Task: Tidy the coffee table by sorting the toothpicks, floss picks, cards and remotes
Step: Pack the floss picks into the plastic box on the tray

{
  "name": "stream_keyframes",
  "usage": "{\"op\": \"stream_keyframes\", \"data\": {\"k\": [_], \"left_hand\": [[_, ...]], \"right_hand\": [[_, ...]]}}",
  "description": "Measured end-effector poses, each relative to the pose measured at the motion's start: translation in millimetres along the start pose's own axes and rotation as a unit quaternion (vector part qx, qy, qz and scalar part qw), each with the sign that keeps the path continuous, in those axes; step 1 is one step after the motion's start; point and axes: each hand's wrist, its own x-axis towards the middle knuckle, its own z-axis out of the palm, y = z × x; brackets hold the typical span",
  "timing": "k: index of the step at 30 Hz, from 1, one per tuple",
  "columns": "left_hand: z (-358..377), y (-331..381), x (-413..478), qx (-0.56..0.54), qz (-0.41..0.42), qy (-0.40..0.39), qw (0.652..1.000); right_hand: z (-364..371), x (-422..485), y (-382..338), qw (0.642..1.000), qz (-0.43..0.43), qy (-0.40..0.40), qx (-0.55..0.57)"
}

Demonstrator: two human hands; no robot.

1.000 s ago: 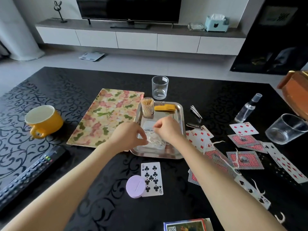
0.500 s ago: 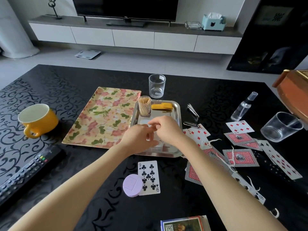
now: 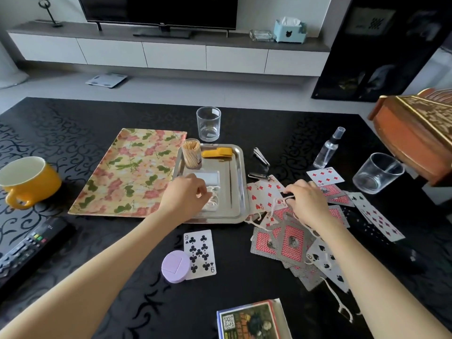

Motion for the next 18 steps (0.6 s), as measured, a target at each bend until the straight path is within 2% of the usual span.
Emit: {"op": "stream_keyframes", "data": {"k": [3, 6, 8, 13, 18], "left_hand": [[-2, 25, -4, -0.006, 0.085, 0.006, 0.996], [7, 49, -7, 0.029, 0.196, -0.054, 0.979], [19, 62, -6, 0.075, 0.245, -0.086, 0.963], [43, 80, -4, 0.188, 0.292, -0.109, 0.931], [50, 85, -4, 0.222, 0.336, -0.106, 0.909]], "right_hand": [[-6, 3, 5, 0.999, -0.035, -0.03, -0.009], [-10, 0, 13, 0.997, -0.045, -0.059, -0.028], [-12, -5, 19, 0.998, -0.037, -0.049, -0.012], [-10, -15, 2, 0.992, -0.039, -0.024, 0.119], [-6, -9, -7, 0.99, -0.057, -0.012, 0.13]]}}
